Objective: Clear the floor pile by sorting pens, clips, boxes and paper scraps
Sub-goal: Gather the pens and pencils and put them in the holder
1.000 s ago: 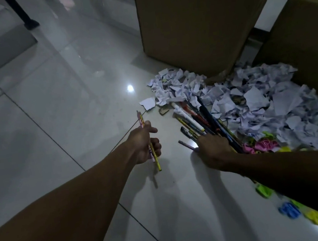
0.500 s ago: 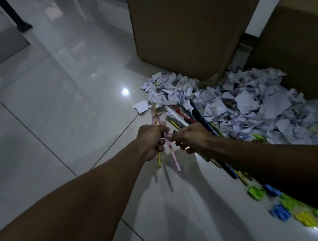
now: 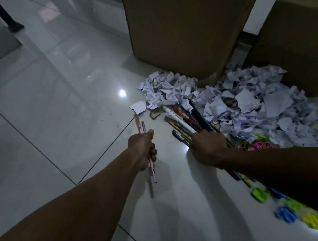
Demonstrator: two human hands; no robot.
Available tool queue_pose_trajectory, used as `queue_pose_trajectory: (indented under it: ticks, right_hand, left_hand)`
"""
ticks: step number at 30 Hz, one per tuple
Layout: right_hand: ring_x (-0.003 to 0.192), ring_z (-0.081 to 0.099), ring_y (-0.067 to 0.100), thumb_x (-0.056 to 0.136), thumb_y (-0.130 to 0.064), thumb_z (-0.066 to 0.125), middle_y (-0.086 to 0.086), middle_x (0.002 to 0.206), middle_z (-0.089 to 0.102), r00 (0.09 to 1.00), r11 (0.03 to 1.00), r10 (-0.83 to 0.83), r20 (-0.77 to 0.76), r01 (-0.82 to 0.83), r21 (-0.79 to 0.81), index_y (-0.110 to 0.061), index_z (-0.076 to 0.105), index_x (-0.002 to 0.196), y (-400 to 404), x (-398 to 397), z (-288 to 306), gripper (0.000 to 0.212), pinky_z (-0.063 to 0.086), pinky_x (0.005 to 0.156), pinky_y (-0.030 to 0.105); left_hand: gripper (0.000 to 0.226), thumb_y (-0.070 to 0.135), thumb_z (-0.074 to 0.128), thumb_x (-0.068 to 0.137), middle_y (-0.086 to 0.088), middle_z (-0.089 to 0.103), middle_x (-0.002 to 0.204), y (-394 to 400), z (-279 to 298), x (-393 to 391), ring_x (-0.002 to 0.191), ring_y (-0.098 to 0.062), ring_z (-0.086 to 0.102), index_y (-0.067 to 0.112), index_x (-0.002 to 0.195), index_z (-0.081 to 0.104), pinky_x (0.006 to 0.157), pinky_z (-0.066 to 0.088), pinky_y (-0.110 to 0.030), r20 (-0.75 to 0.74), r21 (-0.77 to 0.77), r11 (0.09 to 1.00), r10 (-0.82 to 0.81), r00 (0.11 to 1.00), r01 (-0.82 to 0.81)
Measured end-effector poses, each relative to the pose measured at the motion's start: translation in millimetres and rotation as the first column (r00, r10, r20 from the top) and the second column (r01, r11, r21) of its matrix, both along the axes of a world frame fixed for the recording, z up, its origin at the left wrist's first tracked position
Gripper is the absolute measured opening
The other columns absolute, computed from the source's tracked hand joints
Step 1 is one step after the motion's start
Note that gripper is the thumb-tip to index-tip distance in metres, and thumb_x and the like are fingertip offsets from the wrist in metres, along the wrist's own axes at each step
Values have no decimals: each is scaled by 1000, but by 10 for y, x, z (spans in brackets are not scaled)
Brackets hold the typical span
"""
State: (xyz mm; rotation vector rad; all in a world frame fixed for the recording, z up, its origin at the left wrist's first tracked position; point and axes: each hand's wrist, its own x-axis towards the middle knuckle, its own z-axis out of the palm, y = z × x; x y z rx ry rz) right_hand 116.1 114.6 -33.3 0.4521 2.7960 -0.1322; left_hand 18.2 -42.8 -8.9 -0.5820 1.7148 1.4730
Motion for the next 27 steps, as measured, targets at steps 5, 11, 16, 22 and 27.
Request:
queue_pose_trajectory:
  ticks: [5,11,16,22,27]
  right_hand:
    - [106,62,32,92,-17,50,10,118,62,999,999,16,41,-17,29,-12,58,111,-127,16,71,21,48,85,40]
    - [48,60,12,82,-17,61,3,55,64,977,771,-203,-58,123,-625,-8,65,58,-172,-57,116,26,48,51,25]
    - [42,42,6,88,-18,64,0,48,51,955,621,-273,-114,84,-779,-6,60,52,-286,30,130,39,39,49,25]
    - [83,66,22,81,-28,60,2,90,70,978,957,-176,-111,143,-254,-22,70,86,123,216,-8,14,57,73,38]
    - [84,67,27,89,-26,57,7,95,67,972,984,-161,-169,146,-98,-15,68,88,-31,200,-115,16,57,73,41]
  left_hand:
    - [20,17,63,92,-2,31,54,60,-42,91,40,-12,26,12,83,45,44,24,-18,20,12,998,-59,998,59]
    - [32,21,78,80,-2,33,47,144,-70,199,40,-14,27,13,73,47,44,24,-22,-66,27,1000,-11,998,12]
    - [25,27,68,89,-2,36,51,232,-127,198,44,-14,30,5,81,60,41,25,-20,-70,8,1000,-11,997,12]
    - [31,38,60,93,-8,44,61,161,-319,62,46,-18,36,8,93,52,42,34,-23,-151,-65,997,21,988,-31]
    - [32,38,57,93,-13,51,61,39,-444,-33,48,-24,48,7,91,52,50,42,-28,-227,-134,977,134,965,-167]
